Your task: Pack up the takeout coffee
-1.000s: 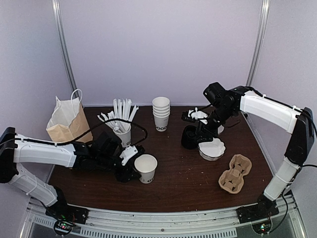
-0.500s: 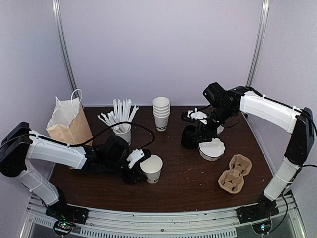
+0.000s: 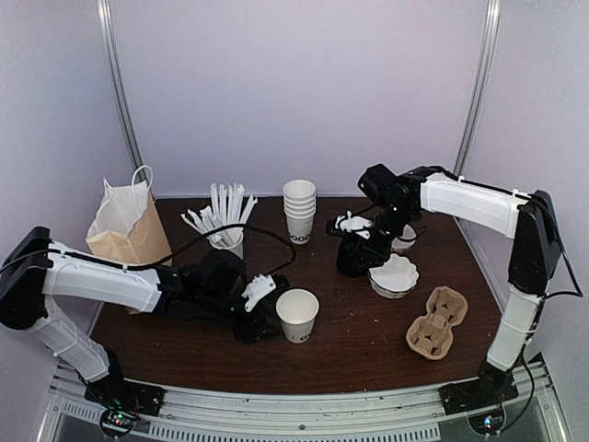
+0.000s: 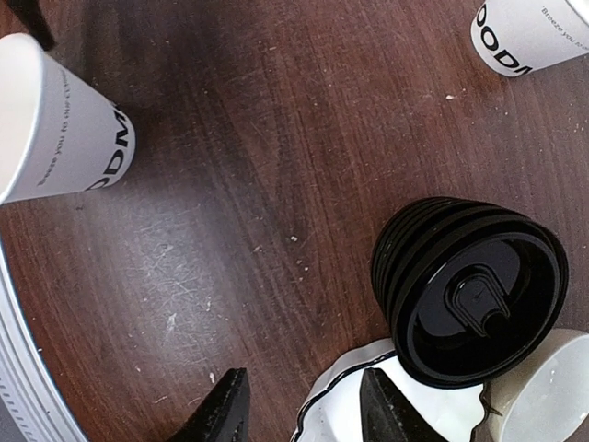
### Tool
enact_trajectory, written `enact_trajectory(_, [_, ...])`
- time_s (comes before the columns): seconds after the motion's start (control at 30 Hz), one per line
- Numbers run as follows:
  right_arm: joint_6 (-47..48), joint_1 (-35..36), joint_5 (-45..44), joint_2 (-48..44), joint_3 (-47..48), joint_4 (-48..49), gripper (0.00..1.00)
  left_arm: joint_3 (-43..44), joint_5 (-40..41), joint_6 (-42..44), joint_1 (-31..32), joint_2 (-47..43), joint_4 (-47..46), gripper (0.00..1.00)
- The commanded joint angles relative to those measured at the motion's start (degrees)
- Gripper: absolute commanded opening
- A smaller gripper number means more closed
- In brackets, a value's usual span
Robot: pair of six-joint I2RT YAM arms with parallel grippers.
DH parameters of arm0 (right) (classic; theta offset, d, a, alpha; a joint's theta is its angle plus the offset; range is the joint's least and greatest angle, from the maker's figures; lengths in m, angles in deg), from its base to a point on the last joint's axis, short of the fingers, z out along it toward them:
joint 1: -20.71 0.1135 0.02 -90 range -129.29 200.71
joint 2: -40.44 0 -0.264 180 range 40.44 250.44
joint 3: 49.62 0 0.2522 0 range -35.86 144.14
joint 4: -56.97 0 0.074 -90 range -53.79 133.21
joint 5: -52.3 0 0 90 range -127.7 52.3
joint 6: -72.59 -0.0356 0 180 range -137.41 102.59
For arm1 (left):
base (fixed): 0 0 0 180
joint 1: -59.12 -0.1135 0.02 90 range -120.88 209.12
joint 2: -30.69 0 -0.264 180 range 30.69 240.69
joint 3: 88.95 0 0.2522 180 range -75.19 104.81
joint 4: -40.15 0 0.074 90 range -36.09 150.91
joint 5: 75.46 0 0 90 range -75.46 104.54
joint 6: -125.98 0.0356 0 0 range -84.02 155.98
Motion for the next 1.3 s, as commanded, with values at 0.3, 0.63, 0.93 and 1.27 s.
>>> enact_trajectory(0.3, [-0.9,0.4,-7.5,5.7,5.3,2.8,0.43,17.0,17.4,8.9,-1.5,-14.3,23.2,0.67])
enact_trajectory(0.63, [-1.4,0.3,-7.9,9.3,8.2,2.2,0.35,12.0,8.0,8.5,-12.7,-14.9,9.8,0.65])
enact_trajectory(0.93, [-1.4,0.1,-9.1,10.8,9.6,1.9,0.32,9.9,4.1,8.9,-14.9,-16.4,8.3,0.64])
enact_trajectory(1.27, [-2.1,-0.1,-9.4,11.5,9.7,1.7,0.27,10.1,2.8,8.6,-14.9,-15.9,8.4,0.64])
